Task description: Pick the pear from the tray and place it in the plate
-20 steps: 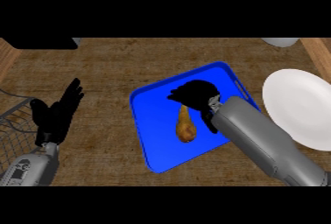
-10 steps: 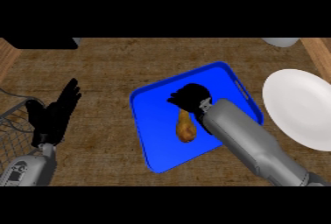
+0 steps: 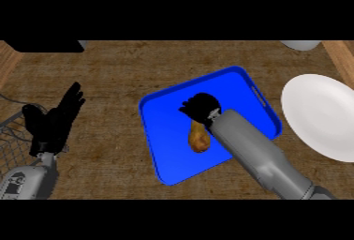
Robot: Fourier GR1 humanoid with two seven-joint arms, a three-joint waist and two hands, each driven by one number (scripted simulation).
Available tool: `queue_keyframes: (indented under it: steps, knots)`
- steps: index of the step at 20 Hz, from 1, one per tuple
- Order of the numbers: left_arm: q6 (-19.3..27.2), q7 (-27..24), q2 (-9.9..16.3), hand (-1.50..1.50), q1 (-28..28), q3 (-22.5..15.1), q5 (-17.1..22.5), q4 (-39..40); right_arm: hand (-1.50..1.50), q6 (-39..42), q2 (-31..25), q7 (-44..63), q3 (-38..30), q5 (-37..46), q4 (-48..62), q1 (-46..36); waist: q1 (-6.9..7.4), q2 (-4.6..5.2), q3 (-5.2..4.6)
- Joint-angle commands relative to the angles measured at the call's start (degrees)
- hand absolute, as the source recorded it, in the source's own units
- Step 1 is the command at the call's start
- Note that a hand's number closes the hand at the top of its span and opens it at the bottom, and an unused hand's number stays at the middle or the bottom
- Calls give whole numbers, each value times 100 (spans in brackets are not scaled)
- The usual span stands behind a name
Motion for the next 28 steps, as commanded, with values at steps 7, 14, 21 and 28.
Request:
queue_keyframes:
  steps: [7, 14, 21, 28]
  knots:
    - [29, -114, -226, 0, 218, -53, -254, -167, 150, 218, 38, -1047, 281, 513, 557, -103, 31, 8, 0]
    - [-161, -113, -148, 0, 75, 168, -230, 55, 150, -205, 208, -962, 64, 659, 324, 482, -31, 1, -1]
    - [70, 23, -105, 0, 183, 318, -180, -91, 150, -2036, 254, 1690, -3494, -1171, 204, 710, -402, 18, 35]
    - [-26, -76, -261, 0, 333, -6, -342, -186, 150, -4470, 434, 3294, -3624, -287, -444, 353, -49, -31, 0]
